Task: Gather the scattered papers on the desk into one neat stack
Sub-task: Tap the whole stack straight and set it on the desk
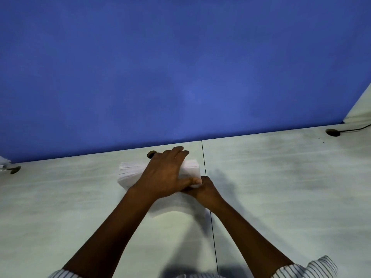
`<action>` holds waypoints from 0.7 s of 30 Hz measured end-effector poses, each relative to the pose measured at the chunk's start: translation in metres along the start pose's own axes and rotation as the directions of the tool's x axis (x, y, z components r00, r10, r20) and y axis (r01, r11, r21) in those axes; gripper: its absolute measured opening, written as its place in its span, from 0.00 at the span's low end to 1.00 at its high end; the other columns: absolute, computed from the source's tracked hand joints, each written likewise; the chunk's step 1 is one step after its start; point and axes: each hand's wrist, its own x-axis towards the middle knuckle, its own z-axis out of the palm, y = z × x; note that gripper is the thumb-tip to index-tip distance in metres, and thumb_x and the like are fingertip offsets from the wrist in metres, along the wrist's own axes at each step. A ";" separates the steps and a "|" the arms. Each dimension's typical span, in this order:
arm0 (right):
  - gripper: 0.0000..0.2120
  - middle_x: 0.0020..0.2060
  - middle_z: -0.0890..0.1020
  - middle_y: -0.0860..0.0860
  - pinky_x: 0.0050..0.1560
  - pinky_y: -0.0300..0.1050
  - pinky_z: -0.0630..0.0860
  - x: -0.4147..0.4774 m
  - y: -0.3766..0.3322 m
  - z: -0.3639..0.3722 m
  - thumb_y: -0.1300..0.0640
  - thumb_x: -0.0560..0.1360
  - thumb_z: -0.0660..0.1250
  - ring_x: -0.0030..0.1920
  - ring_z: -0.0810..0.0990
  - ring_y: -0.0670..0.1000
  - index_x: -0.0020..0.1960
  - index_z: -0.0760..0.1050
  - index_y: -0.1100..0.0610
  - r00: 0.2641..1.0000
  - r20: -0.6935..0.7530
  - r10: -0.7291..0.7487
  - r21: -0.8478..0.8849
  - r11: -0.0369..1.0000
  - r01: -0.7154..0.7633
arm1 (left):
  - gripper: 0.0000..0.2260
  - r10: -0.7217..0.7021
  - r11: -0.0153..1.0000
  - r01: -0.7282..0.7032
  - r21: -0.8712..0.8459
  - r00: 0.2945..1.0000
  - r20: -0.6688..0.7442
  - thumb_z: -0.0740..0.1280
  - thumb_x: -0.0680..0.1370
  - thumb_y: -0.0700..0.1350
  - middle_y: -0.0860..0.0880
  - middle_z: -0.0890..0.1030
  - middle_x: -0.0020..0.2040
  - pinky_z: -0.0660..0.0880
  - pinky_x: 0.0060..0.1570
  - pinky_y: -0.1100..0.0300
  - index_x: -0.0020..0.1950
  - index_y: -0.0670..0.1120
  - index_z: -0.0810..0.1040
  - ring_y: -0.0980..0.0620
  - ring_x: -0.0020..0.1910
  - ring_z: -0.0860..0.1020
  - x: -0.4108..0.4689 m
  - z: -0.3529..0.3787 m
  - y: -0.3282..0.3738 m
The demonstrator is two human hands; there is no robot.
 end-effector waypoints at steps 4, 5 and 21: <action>0.14 0.41 0.80 0.46 0.39 0.31 0.72 -0.002 0.004 -0.004 0.45 0.69 0.77 0.38 0.78 0.42 0.47 0.75 0.49 0.999 -0.034 0.018 0.040 0.999 -0.017 | 0.46 0.023 0.998 -0.032 -0.059 0.990 -0.138 0.53 0.69 0.79 0.52 0.58 0.80 0.57 0.75 0.49 0.79 0.53 0.57 0.50 0.78 0.58 -0.002 -0.008 -0.010; 0.14 0.39 0.80 0.44 0.36 0.28 0.72 -0.001 0.006 -0.004 0.47 0.69 0.78 0.37 0.77 0.40 0.46 0.75 0.48 0.999 -0.040 0.023 0.060 0.998 -0.021 | 0.46 0.021 0.997 -0.033 -0.065 0.984 -0.177 0.51 0.69 0.79 0.51 0.58 0.80 0.58 0.75 0.49 0.79 0.52 0.58 0.50 0.78 0.58 -0.002 -0.007 -0.013; 0.19 0.49 0.87 0.54 0.56 0.55 0.81 -0.033 -0.013 0.037 0.57 0.67 0.80 0.50 0.86 0.55 0.56 0.83 0.59 0.965 -0.256 0.050 0.294 0.955 0.029 | 0.15 -0.023 0.851 0.021 -0.525 1.000 0.003 0.74 0.71 0.61 0.55 0.84 0.44 0.78 0.43 0.60 0.51 0.53 0.84 0.55 0.44 0.81 -0.036 -0.002 -0.152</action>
